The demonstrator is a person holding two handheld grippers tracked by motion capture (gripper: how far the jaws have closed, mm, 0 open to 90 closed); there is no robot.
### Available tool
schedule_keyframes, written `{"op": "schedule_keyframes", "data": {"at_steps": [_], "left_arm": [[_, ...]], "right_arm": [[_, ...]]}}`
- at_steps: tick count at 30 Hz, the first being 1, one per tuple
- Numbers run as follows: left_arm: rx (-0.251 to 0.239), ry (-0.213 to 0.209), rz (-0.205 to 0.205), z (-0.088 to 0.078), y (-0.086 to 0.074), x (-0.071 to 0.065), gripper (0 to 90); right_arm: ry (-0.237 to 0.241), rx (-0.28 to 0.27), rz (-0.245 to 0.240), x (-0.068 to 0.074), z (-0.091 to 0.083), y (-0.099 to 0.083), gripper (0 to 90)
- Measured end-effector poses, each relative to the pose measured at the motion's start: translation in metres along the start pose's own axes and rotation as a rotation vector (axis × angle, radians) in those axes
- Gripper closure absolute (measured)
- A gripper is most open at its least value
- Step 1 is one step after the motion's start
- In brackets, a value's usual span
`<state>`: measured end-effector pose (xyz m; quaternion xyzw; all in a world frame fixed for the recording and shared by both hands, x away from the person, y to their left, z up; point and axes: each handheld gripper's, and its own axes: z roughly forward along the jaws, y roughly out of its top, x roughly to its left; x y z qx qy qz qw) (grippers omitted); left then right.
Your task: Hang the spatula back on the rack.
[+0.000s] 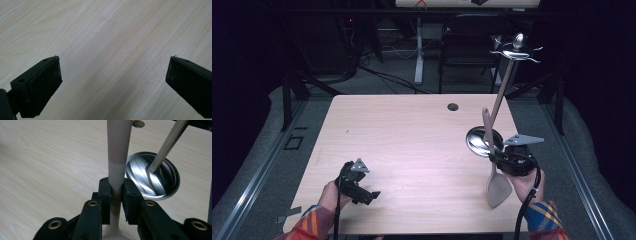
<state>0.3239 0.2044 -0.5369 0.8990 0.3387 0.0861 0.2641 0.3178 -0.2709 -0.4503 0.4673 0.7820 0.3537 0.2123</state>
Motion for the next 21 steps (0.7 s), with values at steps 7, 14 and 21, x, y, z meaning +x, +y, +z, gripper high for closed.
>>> {"op": "schedule_keyframes", "data": {"at_steps": [7,14,21], "left_arm": [[0.004,-0.011,-0.007,0.001,0.0,0.001,0.0],[0.008,-0.007,-0.01,0.002,-0.001,0.001,0.0],[0.011,-0.004,-0.014,0.003,-0.002,0.001,0.0]], "right_arm": [[-0.008,-0.087,0.031,-0.005,-0.008,0.0,78.6],[-0.024,-0.14,0.049,-0.01,-0.014,0.004,78.6],[-0.054,-0.164,0.07,-0.019,-0.019,0.008,78.6]]}}
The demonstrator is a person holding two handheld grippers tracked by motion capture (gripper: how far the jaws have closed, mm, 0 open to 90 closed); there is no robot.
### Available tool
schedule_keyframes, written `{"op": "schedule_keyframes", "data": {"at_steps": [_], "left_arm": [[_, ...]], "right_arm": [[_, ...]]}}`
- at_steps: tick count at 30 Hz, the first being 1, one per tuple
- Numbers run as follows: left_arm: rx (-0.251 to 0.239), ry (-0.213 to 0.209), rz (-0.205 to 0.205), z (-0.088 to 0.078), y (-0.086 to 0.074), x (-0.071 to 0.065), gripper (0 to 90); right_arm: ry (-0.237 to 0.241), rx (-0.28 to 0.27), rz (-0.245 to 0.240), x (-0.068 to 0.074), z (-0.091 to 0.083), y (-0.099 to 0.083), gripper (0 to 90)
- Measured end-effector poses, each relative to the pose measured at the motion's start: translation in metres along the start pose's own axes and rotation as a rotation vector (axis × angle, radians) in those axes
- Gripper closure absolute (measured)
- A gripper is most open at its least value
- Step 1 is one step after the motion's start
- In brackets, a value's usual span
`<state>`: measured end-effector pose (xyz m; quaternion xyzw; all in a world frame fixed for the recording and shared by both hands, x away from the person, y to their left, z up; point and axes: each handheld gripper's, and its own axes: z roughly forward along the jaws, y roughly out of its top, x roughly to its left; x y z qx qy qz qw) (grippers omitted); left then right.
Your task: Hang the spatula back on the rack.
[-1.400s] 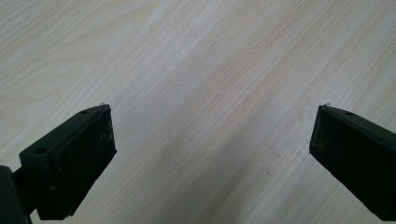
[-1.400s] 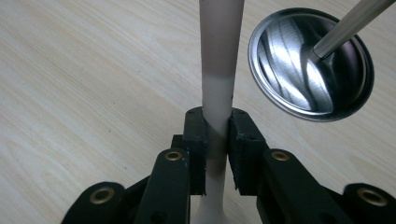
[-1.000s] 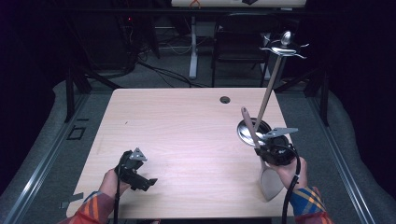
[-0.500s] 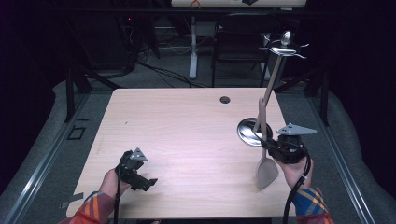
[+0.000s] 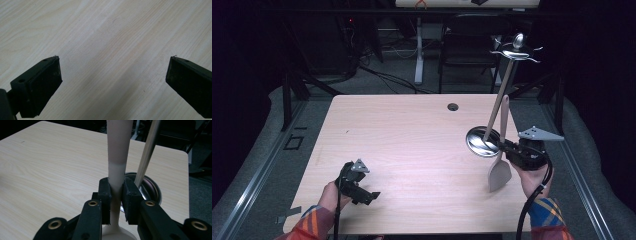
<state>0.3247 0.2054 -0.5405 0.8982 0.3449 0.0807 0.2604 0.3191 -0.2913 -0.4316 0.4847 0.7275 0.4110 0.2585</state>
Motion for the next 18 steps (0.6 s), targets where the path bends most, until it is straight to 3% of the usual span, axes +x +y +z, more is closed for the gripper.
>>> {"op": "schedule_keyframes", "data": {"at_steps": [12,18], "left_arm": [[0.004,-0.002,-0.002,0.001,0.0,0.0,0.0],[0.007,-0.002,-0.003,0.002,0.001,-0.001,0.0]], "right_arm": [[-0.074,-0.041,0.019,-0.025,-0.013,0.019,78.6],[-0.088,-0.046,0.022,-0.034,-0.018,0.027,78.6]]}}
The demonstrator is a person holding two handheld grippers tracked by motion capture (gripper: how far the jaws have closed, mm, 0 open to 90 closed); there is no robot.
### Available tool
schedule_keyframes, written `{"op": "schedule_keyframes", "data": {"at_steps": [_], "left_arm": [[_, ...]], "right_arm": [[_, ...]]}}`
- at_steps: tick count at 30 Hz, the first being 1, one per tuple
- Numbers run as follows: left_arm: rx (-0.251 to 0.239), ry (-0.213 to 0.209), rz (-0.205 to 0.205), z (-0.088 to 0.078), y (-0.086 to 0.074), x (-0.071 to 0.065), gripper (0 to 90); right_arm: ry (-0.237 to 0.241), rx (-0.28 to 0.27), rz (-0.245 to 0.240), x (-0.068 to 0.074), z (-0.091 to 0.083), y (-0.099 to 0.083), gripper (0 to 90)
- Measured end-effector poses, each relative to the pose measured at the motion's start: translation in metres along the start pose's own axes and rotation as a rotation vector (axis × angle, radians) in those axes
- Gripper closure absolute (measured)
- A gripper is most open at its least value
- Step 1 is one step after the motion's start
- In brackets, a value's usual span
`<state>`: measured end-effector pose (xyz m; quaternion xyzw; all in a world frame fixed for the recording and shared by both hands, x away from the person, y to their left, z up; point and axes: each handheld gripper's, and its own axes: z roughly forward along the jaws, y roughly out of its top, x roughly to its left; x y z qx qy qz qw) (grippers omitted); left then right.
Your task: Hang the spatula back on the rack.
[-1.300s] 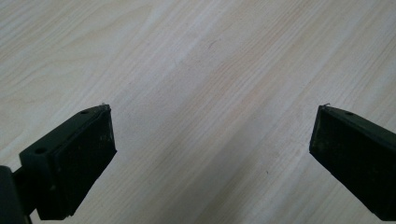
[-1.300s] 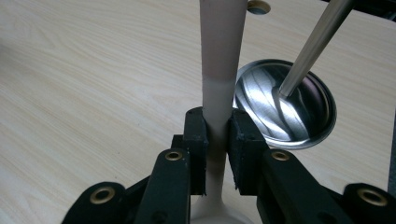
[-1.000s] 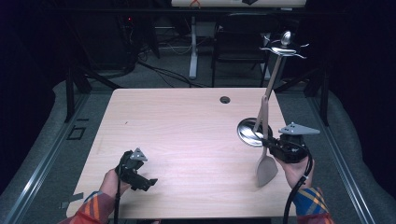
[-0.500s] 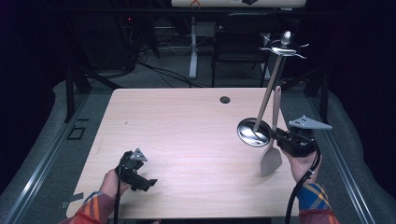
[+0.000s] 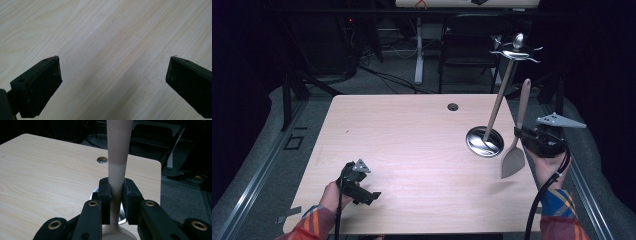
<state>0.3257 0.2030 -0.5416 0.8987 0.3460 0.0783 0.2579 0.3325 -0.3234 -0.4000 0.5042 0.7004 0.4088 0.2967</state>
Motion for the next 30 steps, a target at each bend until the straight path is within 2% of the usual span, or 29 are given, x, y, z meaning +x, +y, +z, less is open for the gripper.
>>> {"op": "schedule_keyframes", "data": {"at_steps": [11,23,30], "left_arm": [[0.006,0.002,0.004,0.0,0.0,0.001,0.0],[0.01,-0.001,0.001,0.002,0.0,0.001,0.0],[0.011,0.0,0.0,0.003,-0.001,0.001,0.0]], "right_arm": [[0.017,-0.015,0.032,-0.017,-0.002,0.015,78.5],[0.026,-0.055,0.042,-0.025,-0.004,0.029,78.5],[0.037,-0.059,0.045,-0.029,-0.003,0.035,78.5]]}}
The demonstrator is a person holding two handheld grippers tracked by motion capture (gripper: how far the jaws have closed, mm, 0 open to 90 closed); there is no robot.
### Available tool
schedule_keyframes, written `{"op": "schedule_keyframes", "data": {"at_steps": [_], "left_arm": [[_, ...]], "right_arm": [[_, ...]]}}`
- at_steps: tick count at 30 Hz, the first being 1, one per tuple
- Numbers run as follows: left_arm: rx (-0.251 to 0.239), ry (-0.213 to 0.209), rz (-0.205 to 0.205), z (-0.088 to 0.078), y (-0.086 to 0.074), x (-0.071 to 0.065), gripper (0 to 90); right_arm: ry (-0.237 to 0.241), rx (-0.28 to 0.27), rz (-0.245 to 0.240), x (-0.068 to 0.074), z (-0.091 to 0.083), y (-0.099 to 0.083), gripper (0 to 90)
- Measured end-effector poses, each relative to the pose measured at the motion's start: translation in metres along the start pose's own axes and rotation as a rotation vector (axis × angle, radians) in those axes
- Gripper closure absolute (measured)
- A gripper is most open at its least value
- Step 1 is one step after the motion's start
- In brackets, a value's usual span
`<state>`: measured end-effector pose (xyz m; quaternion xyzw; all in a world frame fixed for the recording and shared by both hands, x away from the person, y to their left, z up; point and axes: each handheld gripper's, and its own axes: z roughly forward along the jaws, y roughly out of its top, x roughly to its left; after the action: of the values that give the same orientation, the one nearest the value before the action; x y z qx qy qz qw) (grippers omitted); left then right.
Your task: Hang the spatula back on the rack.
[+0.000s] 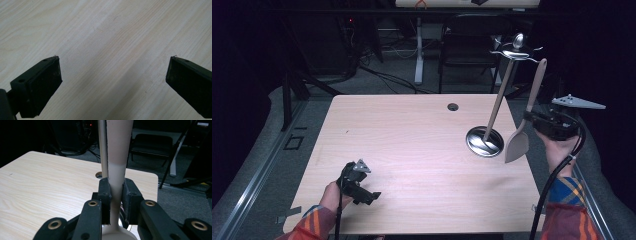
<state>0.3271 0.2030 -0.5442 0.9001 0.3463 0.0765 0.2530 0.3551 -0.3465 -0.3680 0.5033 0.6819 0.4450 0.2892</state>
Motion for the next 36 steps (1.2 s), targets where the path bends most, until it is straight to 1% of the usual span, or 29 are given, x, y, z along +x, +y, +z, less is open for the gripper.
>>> {"op": "schedule_keyframes", "data": {"at_steps": [1,4,9,12,14,18,20,23,25,26,27,28,29,30,32,33,35,36], "left_arm": [[0.001,0.002,-0.001,0.0,0.0,0.0,0.0],[0.003,-0.009,-0.001,0.0,0.0,0.0,0.0],[0.004,-0.01,-0.001,0.001,0.0,0.0,0.0],[0.006,-0.009,0.0,0.001,0.0,0.0,0.0],[0.005,-0.009,-0.001,0.001,0.0,0.0,0.0],[0.008,-0.006,-0.001,0.001,0.0,0.0,0.0],[0.008,0.0,-0.002,0.001,-0.001,0.0,0.0],[0.011,-0.009,-0.006,0.001,-0.001,0.001,0.0],[0.009,0.003,-0.007,0.001,-0.001,0.0,0.0],[0.011,0.006,-0.003,0.0,-0.002,0.0,0.0],[0.011,0.006,-0.003,0.0,-0.002,0.0,0.0],[0.005,0.007,-0.007,0.0,-0.002,-0.001,0.0],[0.005,0.007,-0.007,0.0,-0.002,-0.001,0.0],[0.01,0.003,-0.003,0.0,-0.002,0.0,0.0],[0.011,0.004,-0.006,0.0,-0.002,0.0,0.0],[0.013,0.002,-0.007,0.001,-0.002,0.0,0.0],[0.014,0.0,-0.007,0.001,-0.002,0.0,0.0],[0.015,0.0,-0.008,0.001,-0.002,0.001,0.0]], "right_arm": [[0.002,0.004,-0.005,0.0,0.001,0.001,78.5],[0.003,0.012,-0.008,0.0,0.005,0.002,78.5],[0.002,0.018,-0.004,-0.001,0.006,0.003,78.4],[0.008,0.02,-0.004,-0.002,0.008,0.004,78.5],[0.019,0.033,-0.006,-0.001,0.011,0.005,78.4],[0.025,0.048,-0.01,-0.001,0.015,0.005,78.4],[0.026,0.047,-0.009,-0.001,0.015,0.006,78.4],[0.029,0.054,-0.009,-0.002,0.019,0.006,78.3],[0.024,0.055,-0.012,0.0,0.021,0.007,78.4],[0.012,0.062,-0.018,0.001,0.023,0.008,78.3],[0.012,0.062,-0.018,0.001,0.023,0.008,78.3],[0.001,0.069,-0.024,0.002,0.025,0.01,78.3],[0.001,0.069,-0.024,0.002,0.025,0.01,78.3],[-0.017,0.07,-0.033,0.003,0.028,0.01,78.2],[-0.025,0.068,-0.033,0.003,0.029,0.011,78.2],[-0.041,0.068,-0.038,0.003,0.03,0.011,78.2],[-0.088,0.068,-0.059,0.004,0.033,0.012,78.1],[-0.099,0.069,-0.059,0.005,0.034,0.013,78.0]]}}
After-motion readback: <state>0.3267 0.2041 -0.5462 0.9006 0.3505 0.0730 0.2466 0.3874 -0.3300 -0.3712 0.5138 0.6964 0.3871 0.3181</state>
